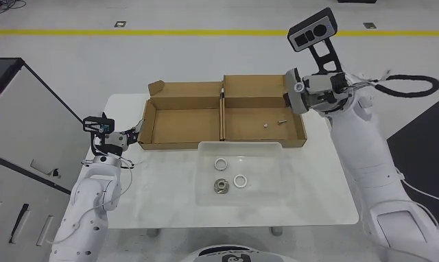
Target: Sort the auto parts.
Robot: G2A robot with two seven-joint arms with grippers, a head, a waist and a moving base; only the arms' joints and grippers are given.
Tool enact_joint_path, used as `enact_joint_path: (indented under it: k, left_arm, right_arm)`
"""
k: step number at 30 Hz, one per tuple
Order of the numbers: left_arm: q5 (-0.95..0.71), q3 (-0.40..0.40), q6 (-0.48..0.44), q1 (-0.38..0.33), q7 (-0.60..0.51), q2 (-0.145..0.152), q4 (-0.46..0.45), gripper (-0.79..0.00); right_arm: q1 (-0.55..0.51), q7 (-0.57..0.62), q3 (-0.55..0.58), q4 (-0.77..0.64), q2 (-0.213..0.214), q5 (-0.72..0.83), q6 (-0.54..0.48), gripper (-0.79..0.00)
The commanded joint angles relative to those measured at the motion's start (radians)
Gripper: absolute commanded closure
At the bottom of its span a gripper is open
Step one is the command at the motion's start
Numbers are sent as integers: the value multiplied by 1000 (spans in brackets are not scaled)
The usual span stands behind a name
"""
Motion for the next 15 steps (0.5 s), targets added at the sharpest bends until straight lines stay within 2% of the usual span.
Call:
enact_joint_path:
  k: [1,15]
  left_arm:
    - [0,0,0,0,0,0,0,-785]
    - [0,0,0,0,0,0,0,-785]
  right_arm:
    - [0,-2,2,-6,0,-26,6,0]
    - [-10,36,-13,3,-24,174,51,0]
